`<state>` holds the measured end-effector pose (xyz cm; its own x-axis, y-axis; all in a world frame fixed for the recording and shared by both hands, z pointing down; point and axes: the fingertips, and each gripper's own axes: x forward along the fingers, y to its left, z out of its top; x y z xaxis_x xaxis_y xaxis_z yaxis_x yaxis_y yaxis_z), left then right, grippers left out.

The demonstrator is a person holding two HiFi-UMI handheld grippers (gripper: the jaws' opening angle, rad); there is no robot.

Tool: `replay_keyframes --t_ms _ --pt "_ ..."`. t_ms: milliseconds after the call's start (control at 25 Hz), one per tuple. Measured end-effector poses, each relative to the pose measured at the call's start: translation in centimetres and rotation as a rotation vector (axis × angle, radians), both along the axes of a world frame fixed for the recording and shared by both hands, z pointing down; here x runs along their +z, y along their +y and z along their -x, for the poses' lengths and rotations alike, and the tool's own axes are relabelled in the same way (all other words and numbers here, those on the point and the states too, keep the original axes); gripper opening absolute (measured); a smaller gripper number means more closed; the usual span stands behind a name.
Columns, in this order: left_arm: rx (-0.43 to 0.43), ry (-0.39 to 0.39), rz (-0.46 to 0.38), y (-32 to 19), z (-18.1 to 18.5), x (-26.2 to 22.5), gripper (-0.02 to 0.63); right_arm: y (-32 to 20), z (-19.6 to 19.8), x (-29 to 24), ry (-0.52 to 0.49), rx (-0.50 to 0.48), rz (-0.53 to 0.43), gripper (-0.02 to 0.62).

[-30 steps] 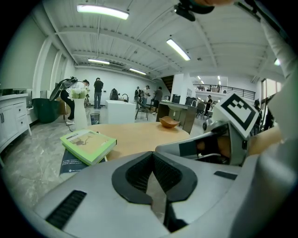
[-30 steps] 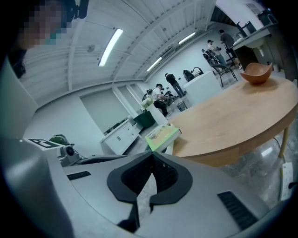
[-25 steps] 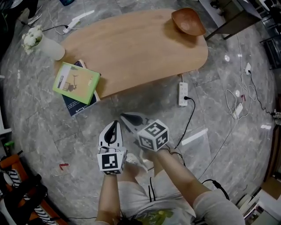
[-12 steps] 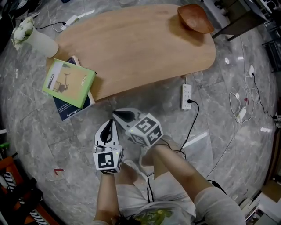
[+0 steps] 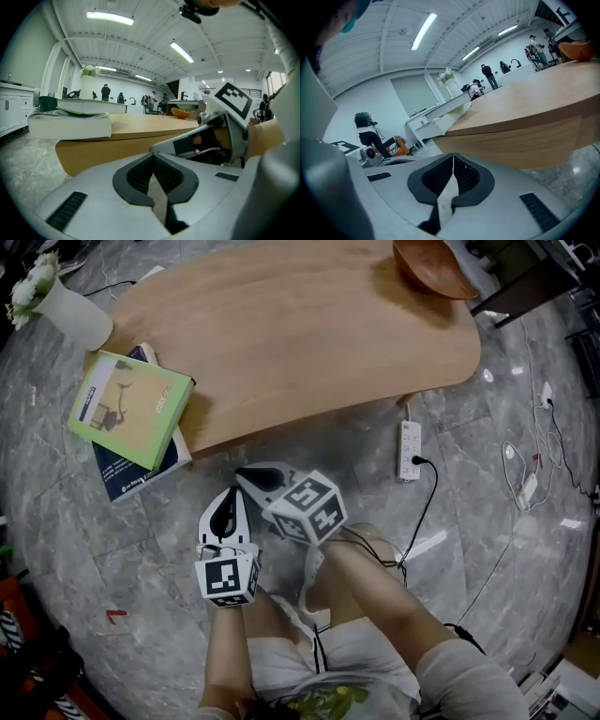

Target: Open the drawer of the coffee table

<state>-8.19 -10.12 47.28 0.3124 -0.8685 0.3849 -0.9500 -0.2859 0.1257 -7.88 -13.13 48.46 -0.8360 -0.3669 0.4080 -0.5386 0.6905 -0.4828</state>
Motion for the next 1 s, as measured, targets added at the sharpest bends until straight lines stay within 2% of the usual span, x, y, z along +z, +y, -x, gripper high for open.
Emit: replay_keyframes --t_ms 120,200,440,600,720,800,920,1000 --pt "-0.007 -0.009 -0.037 -0.4 0.3 1.9 0.009 -0.6 0.4 1.3 0.009 -0.041 -0.011 0.023" --pt "-0.006 -0.019 -0.075 -0.9 0.5 2.8 0.009 -1.3 0.4 1.4 0.028 -0.071 -0.056 0.023" --pt "-0.030 -0.022 -0.172 -1.8 1.3 4.8 0.009 -2.7 0.3 -0.5 0.053 -0.037 -0.225 0.023" --pt "-0.039 -0.014 -0.190 -2.1 1.0 6.1 0.009 -2.4 1.0 -1.5 0.129 -0.057 -0.349 0.023" --pt "-0.043 0.003 -0.169 -2.9 0.9 6.7 0.009 -2.8 0.8 -1.0 0.214 -0.056 -0.399 0.023" --pt "-0.052 0.074 -0.130 -3.5 0.7 7.4 0.009 -3.2 0.4 -0.3 0.259 -0.045 -0.410 0.023" --pt "-0.071 0.301 -0.052 -4.3 0.5 9.2 0.011 -3.5 -0.2 0.1 0.294 -0.029 -0.402 0.023" --pt "-0.092 0.439 -0.030 -5.0 0.8 10.2 0.011 -3.5 -0.5 -0.2 0.293 -0.016 -0.402 0.023"
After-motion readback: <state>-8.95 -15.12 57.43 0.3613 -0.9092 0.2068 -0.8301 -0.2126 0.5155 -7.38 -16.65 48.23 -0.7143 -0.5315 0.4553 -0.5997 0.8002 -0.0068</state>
